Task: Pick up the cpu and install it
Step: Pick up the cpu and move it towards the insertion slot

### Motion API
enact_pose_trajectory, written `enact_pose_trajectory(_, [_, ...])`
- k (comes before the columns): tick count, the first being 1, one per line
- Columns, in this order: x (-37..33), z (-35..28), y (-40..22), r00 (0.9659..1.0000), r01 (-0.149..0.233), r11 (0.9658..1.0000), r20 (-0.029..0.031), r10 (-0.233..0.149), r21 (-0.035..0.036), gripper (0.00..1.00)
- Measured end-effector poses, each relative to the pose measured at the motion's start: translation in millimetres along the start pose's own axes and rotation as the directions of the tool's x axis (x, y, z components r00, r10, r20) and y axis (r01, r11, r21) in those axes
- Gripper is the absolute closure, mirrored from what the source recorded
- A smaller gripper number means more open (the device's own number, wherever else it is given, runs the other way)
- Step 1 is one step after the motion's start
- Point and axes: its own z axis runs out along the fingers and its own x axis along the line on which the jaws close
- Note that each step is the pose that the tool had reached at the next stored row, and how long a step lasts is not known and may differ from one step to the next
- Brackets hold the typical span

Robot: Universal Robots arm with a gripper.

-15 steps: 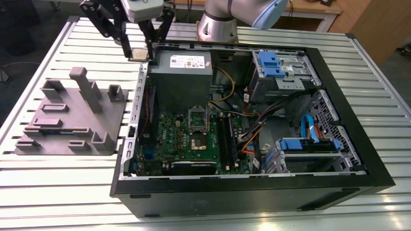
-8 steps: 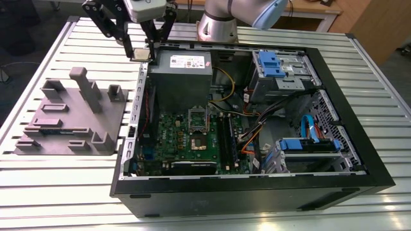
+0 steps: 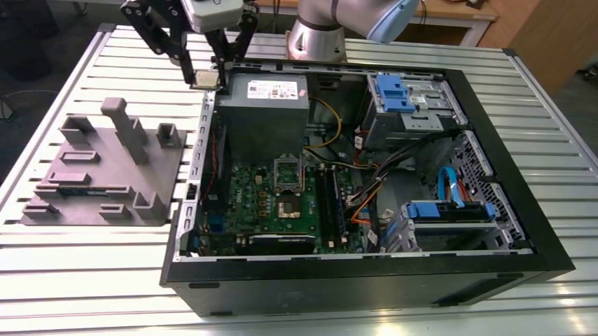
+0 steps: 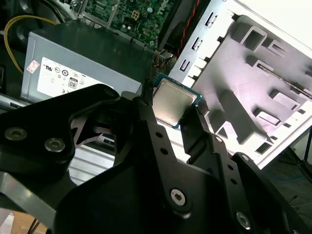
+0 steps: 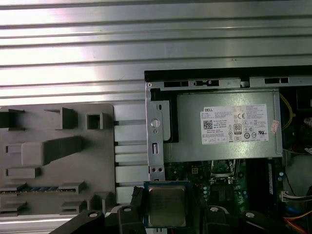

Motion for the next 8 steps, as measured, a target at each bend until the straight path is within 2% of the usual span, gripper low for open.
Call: enact_pose_trajectory(8, [-5.2, 0.3, -4.1, 1.0000, 0.000, 1.0000, 0.0001, 0.000, -0.0001, 0.53])
